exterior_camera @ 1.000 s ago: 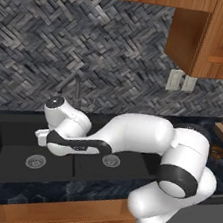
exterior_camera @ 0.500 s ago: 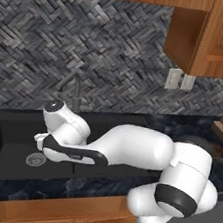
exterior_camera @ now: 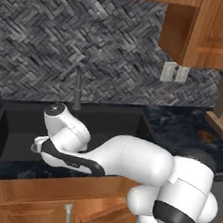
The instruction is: Turn on the sink faucet. Then move the tomato from the counter to the sink. Turn off the sink. Move the vegetable from the sink to the pot next to the stove. Finally move the pot to the front left burner.
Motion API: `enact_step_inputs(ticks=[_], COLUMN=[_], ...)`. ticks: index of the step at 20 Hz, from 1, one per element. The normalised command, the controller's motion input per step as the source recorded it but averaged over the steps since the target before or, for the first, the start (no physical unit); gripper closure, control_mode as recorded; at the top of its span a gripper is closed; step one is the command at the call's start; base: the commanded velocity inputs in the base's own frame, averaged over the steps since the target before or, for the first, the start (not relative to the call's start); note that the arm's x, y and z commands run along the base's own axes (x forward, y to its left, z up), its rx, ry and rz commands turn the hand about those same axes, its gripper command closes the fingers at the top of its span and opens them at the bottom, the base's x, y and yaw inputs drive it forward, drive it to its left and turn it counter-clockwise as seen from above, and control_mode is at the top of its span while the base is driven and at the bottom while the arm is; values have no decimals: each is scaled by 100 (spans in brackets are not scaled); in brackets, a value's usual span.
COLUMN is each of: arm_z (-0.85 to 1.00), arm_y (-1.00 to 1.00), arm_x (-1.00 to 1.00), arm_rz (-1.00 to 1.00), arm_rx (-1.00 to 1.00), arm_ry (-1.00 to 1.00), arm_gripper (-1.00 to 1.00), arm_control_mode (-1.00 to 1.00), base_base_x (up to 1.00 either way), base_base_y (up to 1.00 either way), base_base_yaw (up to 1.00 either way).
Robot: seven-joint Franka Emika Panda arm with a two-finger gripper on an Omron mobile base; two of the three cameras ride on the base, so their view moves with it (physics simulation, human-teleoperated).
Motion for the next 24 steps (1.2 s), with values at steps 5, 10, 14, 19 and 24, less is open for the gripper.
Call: enact_step_inputs(ticks=[5, 10, 14, 19, 24], arm_z=[0, 0, 0, 0, 0], arm_y=[0, 0, 0, 0, 0], arm_x=[0, 0, 0, 0, 0], arm_rz=[0, 0, 0, 0, 0], arm_rx=[0, 0, 0, 0, 0], arm_ry=[0, 0, 0, 0, 0], arm_gripper=[100, 100, 100, 100, 100], arm_control_mode=[100, 100, 100, 100, 100], base_base_x=[-1, 2, 0, 0, 0], base_base_y=[99, 100, 97, 93, 89], base_base_yaw=[0, 0, 0, 1, 2])
